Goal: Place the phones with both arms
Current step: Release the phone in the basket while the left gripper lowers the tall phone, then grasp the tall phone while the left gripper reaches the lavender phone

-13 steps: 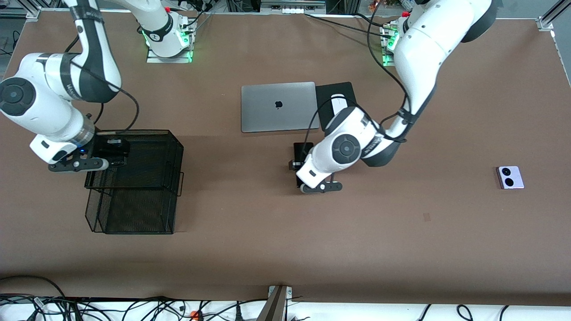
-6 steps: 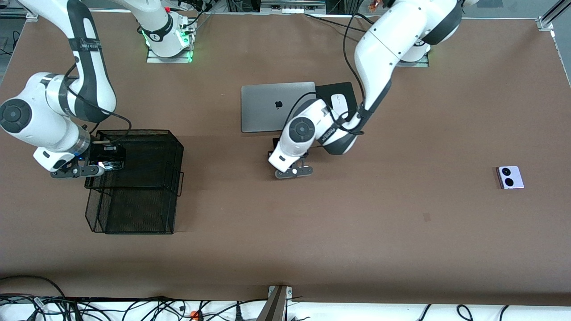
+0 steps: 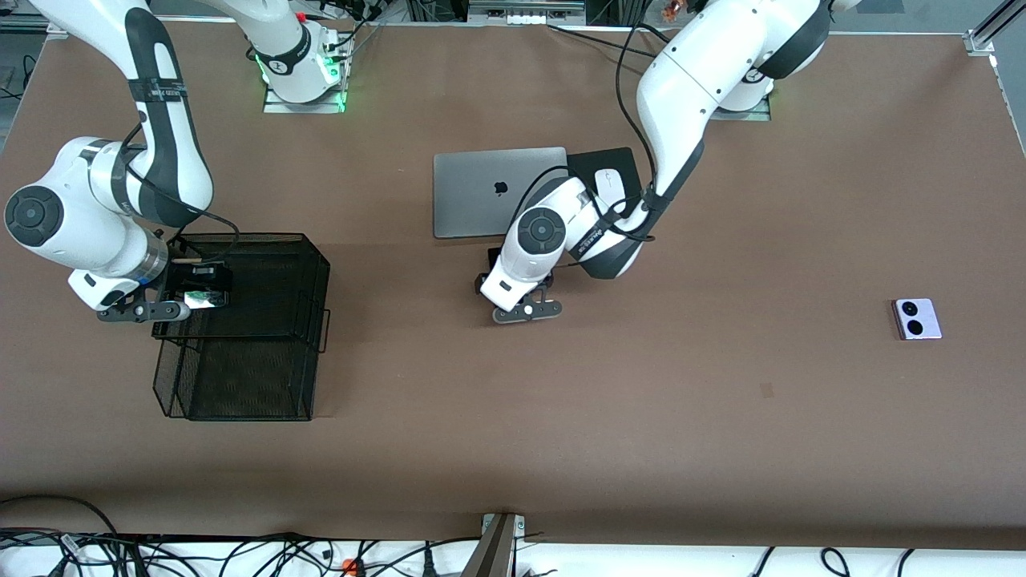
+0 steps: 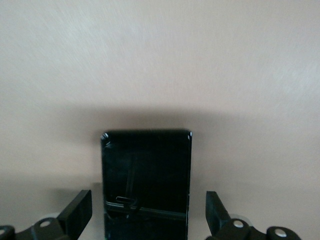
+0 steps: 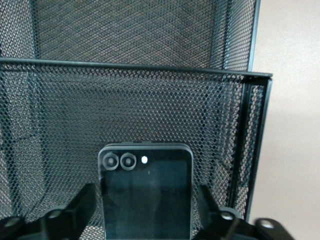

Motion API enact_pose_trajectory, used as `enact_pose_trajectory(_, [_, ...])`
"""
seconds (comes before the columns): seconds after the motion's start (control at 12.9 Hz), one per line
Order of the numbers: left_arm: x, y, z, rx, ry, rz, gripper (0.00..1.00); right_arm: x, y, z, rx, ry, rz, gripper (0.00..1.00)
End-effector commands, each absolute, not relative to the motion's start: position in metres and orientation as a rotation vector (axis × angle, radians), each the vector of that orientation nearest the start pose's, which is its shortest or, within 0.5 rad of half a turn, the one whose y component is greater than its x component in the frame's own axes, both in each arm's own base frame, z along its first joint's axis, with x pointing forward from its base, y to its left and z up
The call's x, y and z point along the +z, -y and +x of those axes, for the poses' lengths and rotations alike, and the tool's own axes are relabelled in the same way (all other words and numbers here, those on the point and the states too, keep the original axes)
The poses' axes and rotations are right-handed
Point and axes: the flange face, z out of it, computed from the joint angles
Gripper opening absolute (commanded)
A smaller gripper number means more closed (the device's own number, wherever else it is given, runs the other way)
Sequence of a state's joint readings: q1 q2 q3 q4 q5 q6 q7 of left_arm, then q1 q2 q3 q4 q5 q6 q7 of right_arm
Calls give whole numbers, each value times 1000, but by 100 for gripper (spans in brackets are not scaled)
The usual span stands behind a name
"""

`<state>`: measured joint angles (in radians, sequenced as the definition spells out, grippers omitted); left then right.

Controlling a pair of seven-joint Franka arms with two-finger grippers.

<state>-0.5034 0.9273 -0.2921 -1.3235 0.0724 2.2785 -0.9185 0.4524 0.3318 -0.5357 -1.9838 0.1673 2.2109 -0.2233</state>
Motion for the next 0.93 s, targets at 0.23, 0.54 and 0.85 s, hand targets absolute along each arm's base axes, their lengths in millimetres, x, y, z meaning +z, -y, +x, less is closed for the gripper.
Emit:
enact_pose_trajectory(0.23, [308, 406, 599, 165, 389, -3065, 100, 386, 20, 620, 84, 100, -3124, 100])
enact_pose_trajectory(0.54, [360, 319, 624, 190, 316, -2931, 100, 461, 3, 633, 138, 148, -3117, 100])
enact_pose_trajectory(0.85, [364, 184, 651, 395, 397, -2821, 100, 472, -81, 630, 137, 114, -3126, 100])
